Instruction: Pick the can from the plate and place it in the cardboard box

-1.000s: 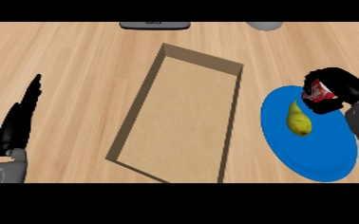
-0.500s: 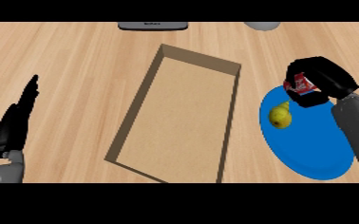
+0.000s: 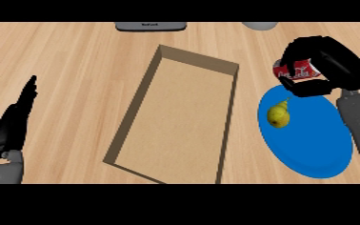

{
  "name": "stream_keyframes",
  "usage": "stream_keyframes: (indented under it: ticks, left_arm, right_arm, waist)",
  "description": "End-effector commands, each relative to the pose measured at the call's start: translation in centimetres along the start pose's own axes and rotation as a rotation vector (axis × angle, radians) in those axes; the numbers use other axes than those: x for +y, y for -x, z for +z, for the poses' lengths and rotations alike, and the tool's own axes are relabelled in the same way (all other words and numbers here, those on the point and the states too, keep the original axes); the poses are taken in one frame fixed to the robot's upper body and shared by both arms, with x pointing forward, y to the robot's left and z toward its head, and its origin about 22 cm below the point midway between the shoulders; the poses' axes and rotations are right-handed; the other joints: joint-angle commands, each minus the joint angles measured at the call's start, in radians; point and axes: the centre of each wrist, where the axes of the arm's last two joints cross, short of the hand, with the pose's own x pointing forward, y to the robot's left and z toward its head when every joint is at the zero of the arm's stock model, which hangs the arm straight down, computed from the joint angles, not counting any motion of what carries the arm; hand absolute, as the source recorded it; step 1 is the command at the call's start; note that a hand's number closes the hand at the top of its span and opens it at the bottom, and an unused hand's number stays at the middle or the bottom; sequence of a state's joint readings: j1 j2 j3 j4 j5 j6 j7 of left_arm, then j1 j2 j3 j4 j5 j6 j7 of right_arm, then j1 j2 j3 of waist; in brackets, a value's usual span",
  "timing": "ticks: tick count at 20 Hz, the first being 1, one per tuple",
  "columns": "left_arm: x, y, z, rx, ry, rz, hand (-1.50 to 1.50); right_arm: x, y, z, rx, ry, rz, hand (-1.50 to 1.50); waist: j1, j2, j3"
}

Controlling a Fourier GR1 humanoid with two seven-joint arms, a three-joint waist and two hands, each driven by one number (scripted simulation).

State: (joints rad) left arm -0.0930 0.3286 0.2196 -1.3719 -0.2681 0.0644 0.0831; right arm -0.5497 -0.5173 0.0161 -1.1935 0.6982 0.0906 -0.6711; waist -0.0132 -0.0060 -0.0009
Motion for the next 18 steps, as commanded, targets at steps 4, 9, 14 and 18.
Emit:
stream_keyframes:
  ticks: [4, 9, 14, 18]
  left_arm:
    - [-0.1, -1.6, -0.5, -0.030, -0.004, 0.005, 0.00]
    - [-0.9, 0.8, 1.1, 0.000, 0.011, -0.006, 0.00]
    - [-0.2, 0.0, -1.0, -0.025, 0.012, -0.001, 0.00]
    - [-0.6, -0.1, -0.7, -0.021, 0.004, -0.010, 0.00]
  right_arm:
    - [-1.9, -5.4, -2.7, -0.097, -0.013, -0.161, 1.50]
    - [-1.9, -9.4, -6.6, -0.058, -0.007, -0.290, 1.50]
    - [0.2, -14.0, -12.2, -0.003, -0.025, -0.364, 1.50]
    - [1.9, -16.7, -14.7, 0.023, -0.073, -0.440, 1.50]
  waist:
    - [0.007, 0.001, 0.000]
    - [0.017, 0.002, 0.000]
    - [0.021, 0.006, 0.000]
    - [0.022, 0.005, 0.001]
